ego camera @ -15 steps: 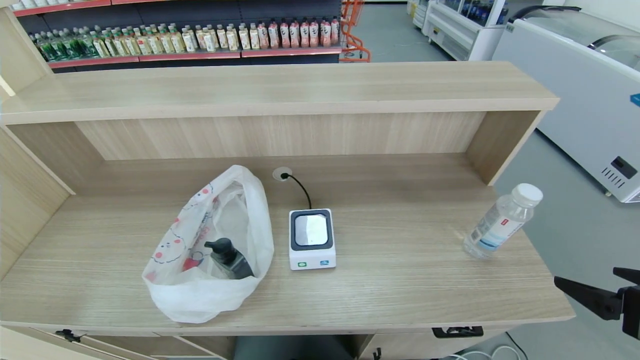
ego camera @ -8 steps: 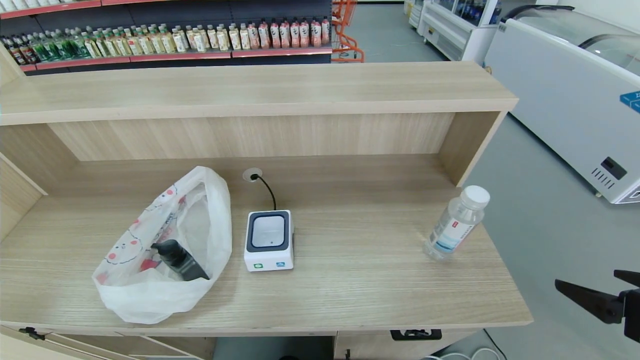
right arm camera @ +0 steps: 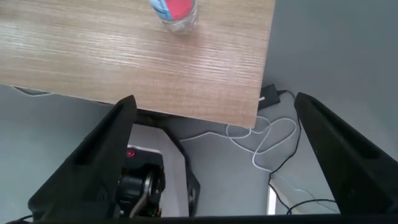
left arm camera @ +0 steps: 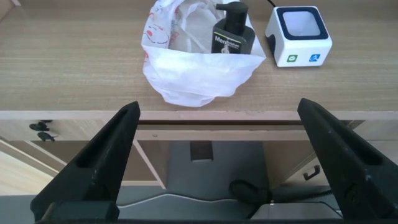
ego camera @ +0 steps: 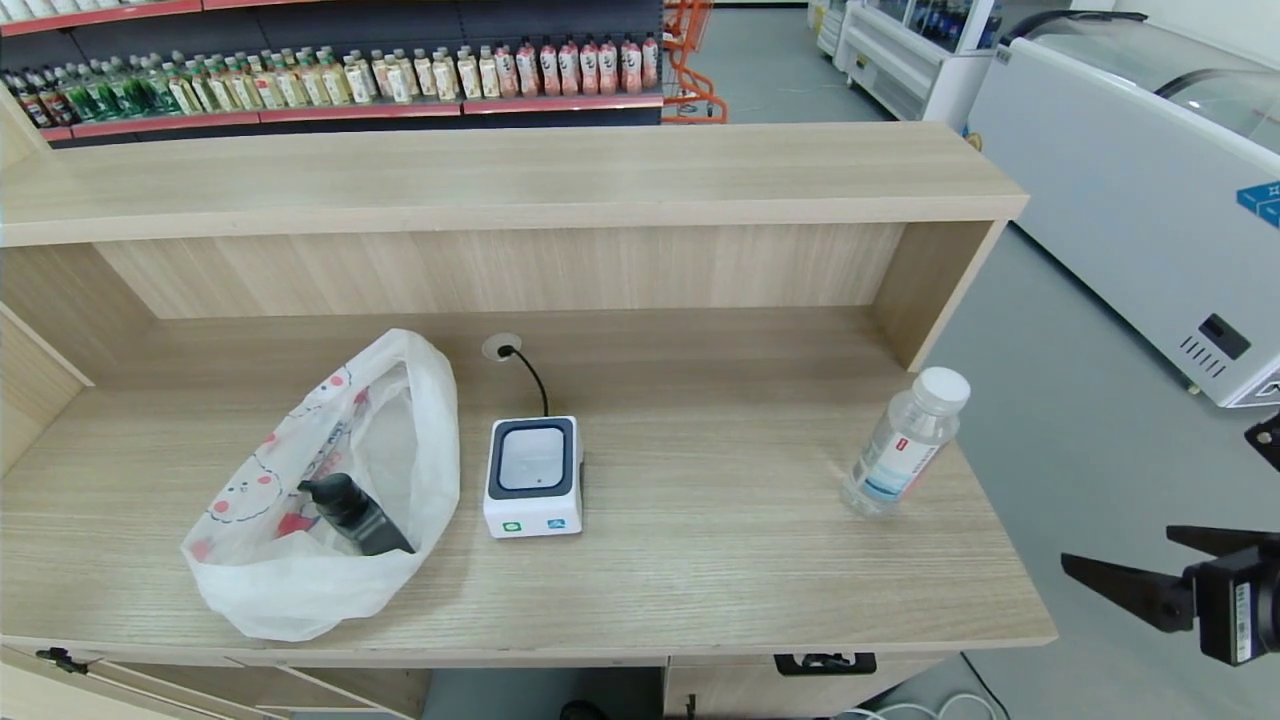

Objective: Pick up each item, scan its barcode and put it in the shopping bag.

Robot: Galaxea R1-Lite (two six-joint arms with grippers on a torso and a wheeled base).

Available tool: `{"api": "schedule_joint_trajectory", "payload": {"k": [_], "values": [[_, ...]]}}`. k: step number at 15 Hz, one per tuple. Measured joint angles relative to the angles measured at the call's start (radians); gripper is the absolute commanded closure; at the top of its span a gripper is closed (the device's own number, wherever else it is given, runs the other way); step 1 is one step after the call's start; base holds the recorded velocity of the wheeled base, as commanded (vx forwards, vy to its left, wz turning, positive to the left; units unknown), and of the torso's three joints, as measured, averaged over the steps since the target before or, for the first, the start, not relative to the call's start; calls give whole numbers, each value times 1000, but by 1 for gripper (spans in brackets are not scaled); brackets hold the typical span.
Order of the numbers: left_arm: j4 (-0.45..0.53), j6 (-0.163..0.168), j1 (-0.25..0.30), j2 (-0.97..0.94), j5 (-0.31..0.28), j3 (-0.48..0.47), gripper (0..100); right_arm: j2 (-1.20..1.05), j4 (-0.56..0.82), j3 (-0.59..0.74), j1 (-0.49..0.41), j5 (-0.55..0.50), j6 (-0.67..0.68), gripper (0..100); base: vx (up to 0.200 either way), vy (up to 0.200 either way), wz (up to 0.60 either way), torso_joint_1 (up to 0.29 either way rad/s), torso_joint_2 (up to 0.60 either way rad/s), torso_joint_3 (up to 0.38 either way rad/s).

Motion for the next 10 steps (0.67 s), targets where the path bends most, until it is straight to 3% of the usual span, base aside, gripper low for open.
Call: {"api": "schedule_joint_trajectory", "payload": {"k": [3,10], "values": [[0,0,0,0,0,0,0,95,-155,-17,13,9,5,0,0,0,0,0,0,0],[0,0,1,0,0,0,0,271,-478,79,100,18,9,0,0,0,0,0,0,0]]}}
